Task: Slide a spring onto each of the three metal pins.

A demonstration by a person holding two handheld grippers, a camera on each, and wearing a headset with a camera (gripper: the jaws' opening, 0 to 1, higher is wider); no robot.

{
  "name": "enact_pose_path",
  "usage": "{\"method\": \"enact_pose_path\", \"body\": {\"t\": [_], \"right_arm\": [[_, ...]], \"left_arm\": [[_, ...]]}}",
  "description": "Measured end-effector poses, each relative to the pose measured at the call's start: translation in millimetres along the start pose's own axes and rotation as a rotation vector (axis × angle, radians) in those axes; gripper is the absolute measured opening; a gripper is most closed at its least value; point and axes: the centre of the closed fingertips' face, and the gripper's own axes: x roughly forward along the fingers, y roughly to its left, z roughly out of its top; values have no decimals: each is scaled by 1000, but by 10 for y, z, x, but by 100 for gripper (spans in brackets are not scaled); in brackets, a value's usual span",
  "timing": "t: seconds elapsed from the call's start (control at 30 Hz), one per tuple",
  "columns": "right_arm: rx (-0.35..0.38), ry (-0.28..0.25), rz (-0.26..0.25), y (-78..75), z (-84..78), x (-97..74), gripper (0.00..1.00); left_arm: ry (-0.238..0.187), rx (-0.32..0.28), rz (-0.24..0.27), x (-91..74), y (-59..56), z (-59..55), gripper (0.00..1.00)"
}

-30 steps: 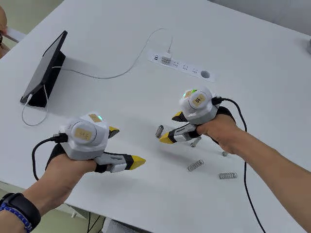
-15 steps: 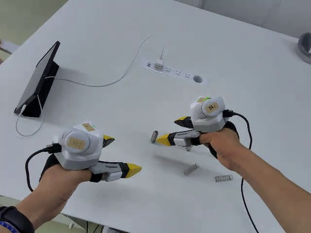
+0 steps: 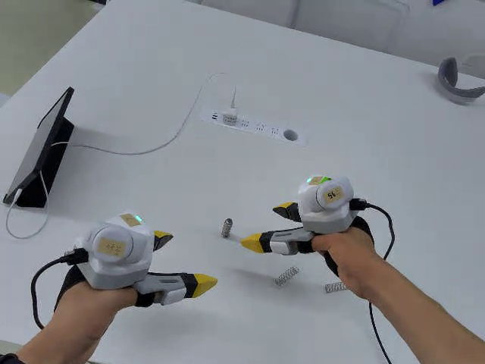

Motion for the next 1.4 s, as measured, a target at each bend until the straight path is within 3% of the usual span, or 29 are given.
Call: {"method": "enact_pose_path", "body": {"t": [0.43, 0.73, 1.4], "right_arm": [[67, -51, -68, -100, -193, -301, 71], [97, -47, -94, -137, -430, -526, 73], [175, -46, -164, -210, -953, -989, 77]], "left_arm": [[2, -4, 11, -12, 10, 9, 74], [1, -6, 10, 20, -25, 32, 74], [13, 15, -19, 179, -205, 111, 74]]}}
